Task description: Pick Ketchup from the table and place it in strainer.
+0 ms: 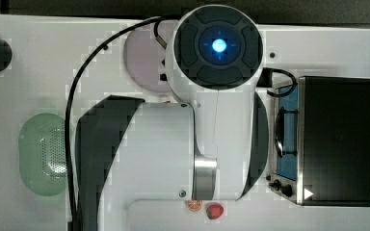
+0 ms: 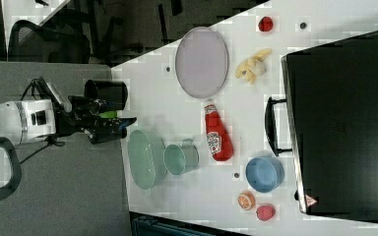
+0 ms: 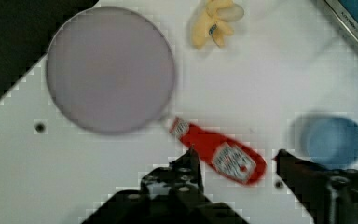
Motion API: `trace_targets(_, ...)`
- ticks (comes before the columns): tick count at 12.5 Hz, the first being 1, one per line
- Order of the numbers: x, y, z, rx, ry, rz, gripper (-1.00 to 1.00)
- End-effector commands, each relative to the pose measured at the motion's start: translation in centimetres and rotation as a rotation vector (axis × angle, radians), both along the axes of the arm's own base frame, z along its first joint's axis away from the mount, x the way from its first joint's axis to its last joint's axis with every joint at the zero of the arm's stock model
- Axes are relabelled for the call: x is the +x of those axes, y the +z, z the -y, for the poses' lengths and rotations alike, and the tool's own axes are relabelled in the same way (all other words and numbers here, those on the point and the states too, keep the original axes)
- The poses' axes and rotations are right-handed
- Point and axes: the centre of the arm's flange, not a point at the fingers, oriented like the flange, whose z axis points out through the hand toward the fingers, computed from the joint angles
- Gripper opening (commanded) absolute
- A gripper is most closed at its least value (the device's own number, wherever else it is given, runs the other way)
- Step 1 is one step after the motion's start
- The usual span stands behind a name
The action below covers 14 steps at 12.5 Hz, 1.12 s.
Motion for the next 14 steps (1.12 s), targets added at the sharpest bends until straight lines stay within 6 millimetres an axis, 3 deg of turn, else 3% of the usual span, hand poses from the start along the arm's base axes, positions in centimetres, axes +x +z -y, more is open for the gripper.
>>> trace_targets(1, -8.9, 6.1, 2.4, 0.011, -0.018, -0.022, 0.59)
trace_targets(3, -8.8, 5.8, 2.1, 0.01, -0.008, -0.028, 0.99)
trace_targets(10, -6.7, -1.9, -1.2, 0.007, 0.203, -0.086, 1.0)
trace_targets(14, -6.0, -7.8, -2.8, 0.023, 0.509, -0.112, 1.0)
